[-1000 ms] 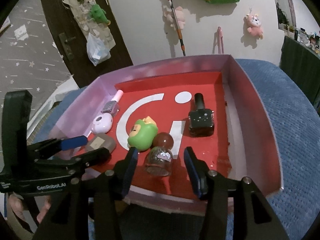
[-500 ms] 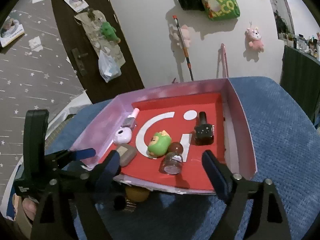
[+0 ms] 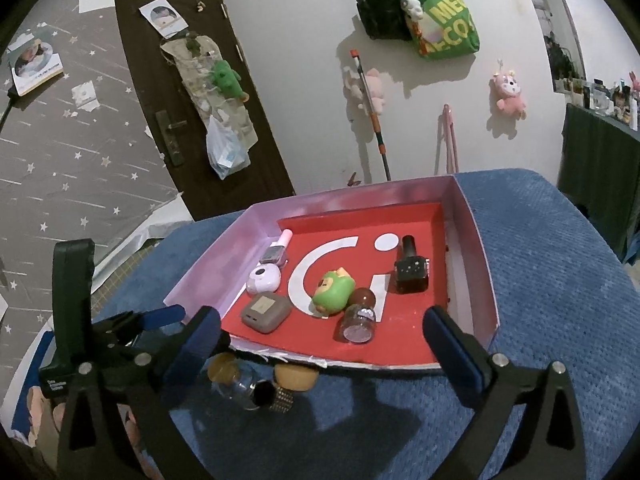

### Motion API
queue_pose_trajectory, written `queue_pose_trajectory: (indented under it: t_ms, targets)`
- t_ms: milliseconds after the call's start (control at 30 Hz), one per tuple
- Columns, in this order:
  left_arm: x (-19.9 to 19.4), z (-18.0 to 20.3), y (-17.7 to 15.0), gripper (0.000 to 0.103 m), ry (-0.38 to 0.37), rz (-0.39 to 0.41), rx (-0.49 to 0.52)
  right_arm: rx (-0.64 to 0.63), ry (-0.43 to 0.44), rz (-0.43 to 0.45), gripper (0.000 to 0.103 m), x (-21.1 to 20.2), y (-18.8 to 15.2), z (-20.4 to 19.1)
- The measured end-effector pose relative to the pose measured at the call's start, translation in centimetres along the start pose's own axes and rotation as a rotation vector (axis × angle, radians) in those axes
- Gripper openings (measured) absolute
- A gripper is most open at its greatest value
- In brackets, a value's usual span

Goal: Organize rigid objects
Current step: 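Withdraw both grippers from the tray toward the remaining items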

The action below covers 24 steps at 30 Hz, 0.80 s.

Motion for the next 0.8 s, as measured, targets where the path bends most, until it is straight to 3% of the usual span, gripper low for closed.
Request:
queue_pose_trajectory:
  t_ms: [600, 800]
  targets:
    - [-1.4, 0.6, -3.7, 0.103, -0.029, -0.023, 0.026, 0.026, 0.003, -0.026, 0.103, -1.0, -3.8, -0.4]
    - [-1.2, 0.2, -5.0, 0.103, -0.008, -0.042, 0.023, 0.025, 0.005, -0.05, 0.103, -0.7, -5.3, -0.5]
Point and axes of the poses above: each gripper's, at about its wrist camera, not at the fingertips, and x roughly the way its jaws point, z to its right, y to its top, the point moved 10 cm from there along x, roughly the way its jaws point, and after that the axes turned 2 degrees about -z, right-handed, at the moved point
